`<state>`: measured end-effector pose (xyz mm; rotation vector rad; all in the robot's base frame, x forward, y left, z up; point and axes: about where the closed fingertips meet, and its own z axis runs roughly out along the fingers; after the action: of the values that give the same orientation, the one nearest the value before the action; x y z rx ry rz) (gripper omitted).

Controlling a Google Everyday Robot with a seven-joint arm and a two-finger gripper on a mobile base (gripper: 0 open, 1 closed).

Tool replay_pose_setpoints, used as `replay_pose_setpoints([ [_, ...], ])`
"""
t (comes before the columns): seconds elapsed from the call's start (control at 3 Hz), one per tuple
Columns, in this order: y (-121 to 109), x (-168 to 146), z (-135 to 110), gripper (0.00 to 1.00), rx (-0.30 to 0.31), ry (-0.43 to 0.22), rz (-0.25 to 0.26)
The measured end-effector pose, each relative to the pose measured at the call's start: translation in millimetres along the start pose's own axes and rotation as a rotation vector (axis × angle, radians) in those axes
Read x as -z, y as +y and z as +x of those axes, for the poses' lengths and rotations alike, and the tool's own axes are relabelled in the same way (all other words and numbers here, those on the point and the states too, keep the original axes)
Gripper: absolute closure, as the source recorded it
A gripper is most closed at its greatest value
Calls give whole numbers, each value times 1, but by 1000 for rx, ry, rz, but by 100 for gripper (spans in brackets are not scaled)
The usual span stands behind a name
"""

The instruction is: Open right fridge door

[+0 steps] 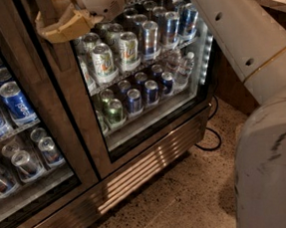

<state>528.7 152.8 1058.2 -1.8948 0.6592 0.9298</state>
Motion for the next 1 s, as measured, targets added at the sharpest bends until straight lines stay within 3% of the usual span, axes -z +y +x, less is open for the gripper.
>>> replay_pose_setpoints([
  [1.0, -1, 1, 1, 100, -3, 1, 3],
])
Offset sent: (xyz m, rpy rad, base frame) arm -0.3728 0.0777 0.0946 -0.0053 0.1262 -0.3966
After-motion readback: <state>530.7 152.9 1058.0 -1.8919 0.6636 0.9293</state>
